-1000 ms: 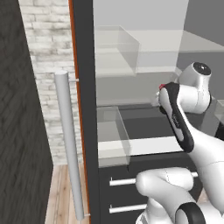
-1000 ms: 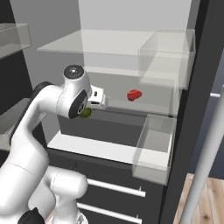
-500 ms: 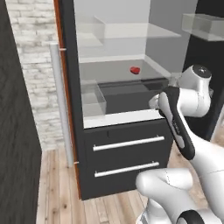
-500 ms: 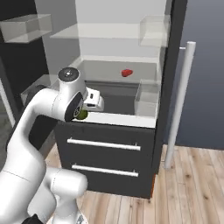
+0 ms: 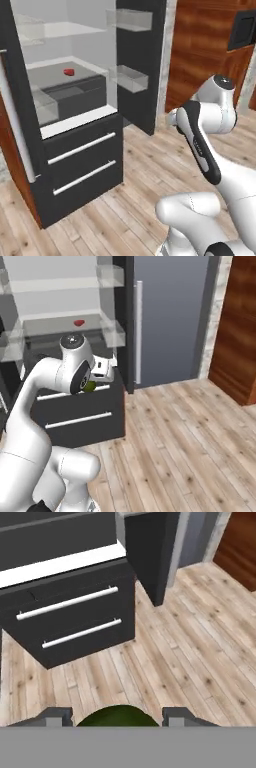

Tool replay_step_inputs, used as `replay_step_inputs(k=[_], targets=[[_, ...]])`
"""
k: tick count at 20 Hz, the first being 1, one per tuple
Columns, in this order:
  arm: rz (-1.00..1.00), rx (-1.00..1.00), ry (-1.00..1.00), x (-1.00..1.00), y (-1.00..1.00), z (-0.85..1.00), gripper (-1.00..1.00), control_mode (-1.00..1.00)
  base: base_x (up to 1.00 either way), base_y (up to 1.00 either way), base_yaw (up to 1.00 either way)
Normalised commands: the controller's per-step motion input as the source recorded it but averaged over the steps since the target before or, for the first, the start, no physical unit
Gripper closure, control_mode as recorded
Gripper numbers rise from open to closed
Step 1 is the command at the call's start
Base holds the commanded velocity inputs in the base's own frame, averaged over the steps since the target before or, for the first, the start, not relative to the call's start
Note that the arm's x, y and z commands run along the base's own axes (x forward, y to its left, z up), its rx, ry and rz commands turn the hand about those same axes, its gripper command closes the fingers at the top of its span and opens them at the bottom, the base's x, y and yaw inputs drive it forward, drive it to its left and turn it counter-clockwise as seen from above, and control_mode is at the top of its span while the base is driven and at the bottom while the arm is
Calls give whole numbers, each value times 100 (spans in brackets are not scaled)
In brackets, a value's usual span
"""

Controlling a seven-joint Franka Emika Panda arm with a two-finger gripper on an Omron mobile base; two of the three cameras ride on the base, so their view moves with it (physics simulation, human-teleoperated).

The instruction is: Take the cheese, steak, and lime from the fridge and place them on the plate on the dining counter to create an appetizer plate.

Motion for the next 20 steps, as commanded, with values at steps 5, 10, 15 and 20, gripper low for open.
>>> replay_step_inputs(k=[5, 10, 15, 20], targets=[[0, 0, 0, 0, 0, 0, 100, 100, -100, 10, -69], [0, 0, 0, 0, 0, 0, 100, 100, -100, 0, -63], [0, 0, 0, 0, 0, 0, 100, 100, -100, -27, -58], [0, 0, 0, 0, 0, 0, 100, 100, -47, -94, -50]])
